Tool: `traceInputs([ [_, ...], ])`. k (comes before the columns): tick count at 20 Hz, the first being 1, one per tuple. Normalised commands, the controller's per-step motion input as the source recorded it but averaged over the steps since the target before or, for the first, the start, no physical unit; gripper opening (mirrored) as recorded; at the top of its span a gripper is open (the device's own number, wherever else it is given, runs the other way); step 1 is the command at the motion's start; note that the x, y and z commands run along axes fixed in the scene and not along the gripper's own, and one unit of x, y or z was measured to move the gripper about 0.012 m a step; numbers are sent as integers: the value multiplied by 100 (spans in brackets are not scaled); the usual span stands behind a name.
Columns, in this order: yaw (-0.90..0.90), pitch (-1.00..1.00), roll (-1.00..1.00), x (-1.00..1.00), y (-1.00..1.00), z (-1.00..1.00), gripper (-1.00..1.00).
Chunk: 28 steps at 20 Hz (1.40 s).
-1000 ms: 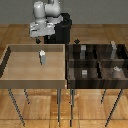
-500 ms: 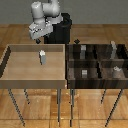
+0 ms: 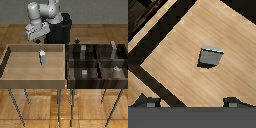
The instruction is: Place the milk carton into the appropriate compartment.
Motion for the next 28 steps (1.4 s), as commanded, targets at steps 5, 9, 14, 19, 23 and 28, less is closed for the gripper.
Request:
traceInputs([
  [5,0,0,0,20,20,0,100],
  [9,0,0,0,0,-25,0,100],
  [14,0,0,0,40,0,0,100],
  [19,0,0,0,20,0,0,100],
  [23,0,0,0,0,25,0,100],
  [28,0,0,0,20,0,0,100],
])
